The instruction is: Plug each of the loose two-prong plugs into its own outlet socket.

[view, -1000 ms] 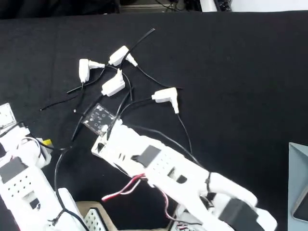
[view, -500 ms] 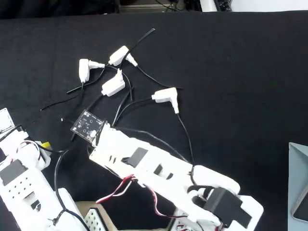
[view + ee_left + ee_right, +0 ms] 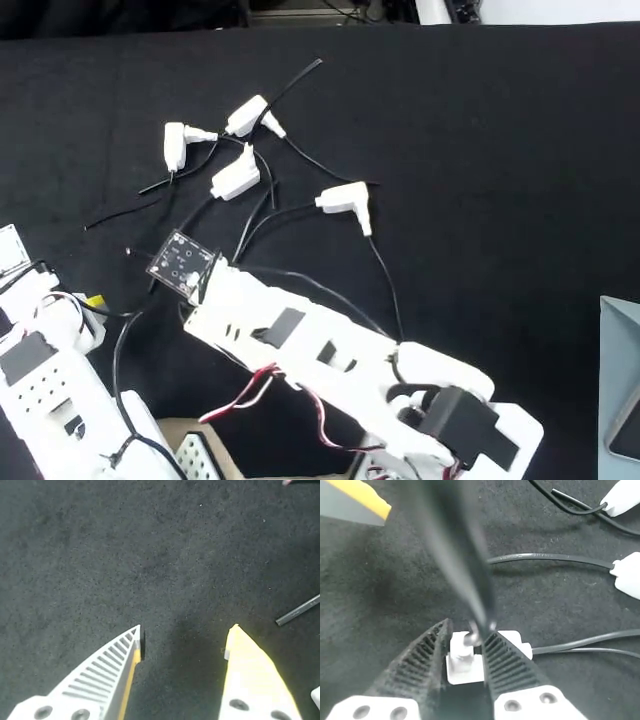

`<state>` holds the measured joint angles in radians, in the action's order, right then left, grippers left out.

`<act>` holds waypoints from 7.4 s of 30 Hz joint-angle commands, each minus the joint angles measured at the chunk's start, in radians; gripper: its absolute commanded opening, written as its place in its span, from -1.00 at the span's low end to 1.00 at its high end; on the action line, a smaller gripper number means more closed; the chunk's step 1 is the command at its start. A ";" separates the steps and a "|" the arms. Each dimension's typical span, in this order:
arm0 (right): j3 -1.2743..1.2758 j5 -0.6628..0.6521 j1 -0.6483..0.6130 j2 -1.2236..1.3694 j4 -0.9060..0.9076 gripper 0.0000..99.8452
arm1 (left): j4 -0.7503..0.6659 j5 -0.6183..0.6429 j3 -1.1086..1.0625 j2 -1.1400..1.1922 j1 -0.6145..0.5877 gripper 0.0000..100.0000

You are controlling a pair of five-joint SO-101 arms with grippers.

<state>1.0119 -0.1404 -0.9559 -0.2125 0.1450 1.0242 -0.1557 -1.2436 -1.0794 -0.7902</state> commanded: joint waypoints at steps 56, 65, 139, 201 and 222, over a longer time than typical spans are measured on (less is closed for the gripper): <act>-0.056 0.115 0.054 -0.143 0.196 -0.77 | -0.018 0.000 -0.016 -0.023 -0.004 -0.46; -0.076 0.109 0.054 -0.136 0.206 -0.77 | -0.018 0.000 -0.008 -0.023 -0.012 -0.45; 0.045 -0.074 0.509 -0.479 0.853 -0.72 | -0.018 -0.002 -0.022 -0.025 -0.056 -0.46; -0.071 -0.149 0.494 0.008 0.792 -0.87 | -0.018 -0.028 -0.025 -0.025 -0.053 -0.46; -0.268 -0.034 0.508 -0.028 1.068 -0.65 | -0.018 -0.028 -0.025 -0.025 -0.053 -0.46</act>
<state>0.7741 -0.1818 -0.4511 -0.1987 1.2037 1.0242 -0.1757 -1.2758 -1.0886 -0.8546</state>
